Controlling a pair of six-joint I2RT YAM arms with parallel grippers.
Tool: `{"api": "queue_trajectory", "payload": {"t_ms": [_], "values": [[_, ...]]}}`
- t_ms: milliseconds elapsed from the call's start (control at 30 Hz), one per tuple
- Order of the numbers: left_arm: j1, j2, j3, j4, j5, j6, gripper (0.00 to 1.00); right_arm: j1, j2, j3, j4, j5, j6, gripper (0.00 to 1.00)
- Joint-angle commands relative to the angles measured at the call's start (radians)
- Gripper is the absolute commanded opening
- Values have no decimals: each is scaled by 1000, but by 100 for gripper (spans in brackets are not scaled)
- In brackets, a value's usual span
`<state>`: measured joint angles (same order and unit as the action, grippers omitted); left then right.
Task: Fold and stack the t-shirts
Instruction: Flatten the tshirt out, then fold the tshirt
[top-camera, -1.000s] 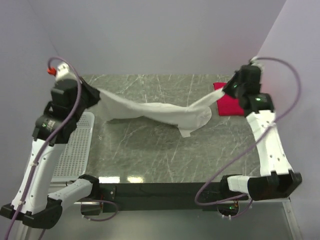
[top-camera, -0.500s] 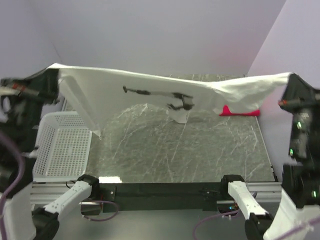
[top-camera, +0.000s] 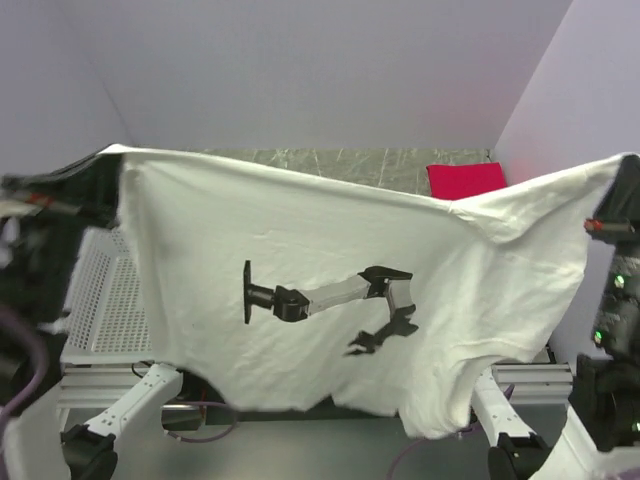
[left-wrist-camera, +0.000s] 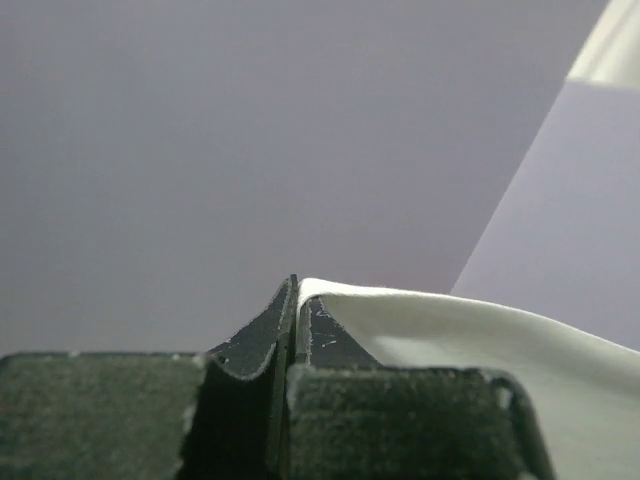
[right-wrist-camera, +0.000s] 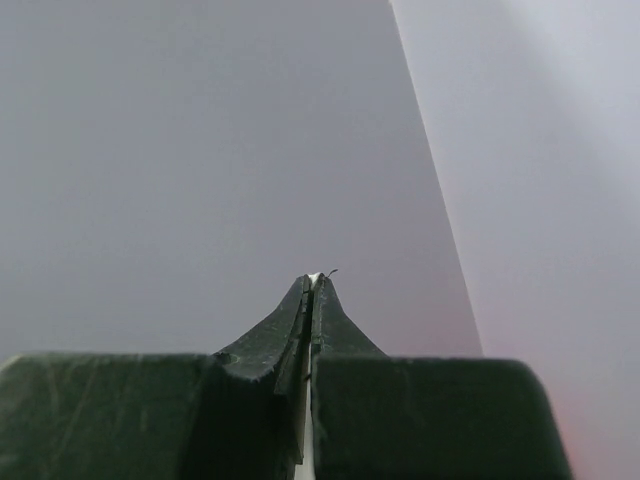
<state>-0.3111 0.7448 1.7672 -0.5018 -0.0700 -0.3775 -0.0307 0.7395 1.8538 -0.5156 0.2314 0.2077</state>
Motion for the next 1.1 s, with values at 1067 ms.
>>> {"api": "queue_trajectory", "payload": {"t_ms": [1067], "values": [[306, 1242, -241, 279, -7, -64, 1, 15, 1310, -47, 332, -227, 1, 0]]}}
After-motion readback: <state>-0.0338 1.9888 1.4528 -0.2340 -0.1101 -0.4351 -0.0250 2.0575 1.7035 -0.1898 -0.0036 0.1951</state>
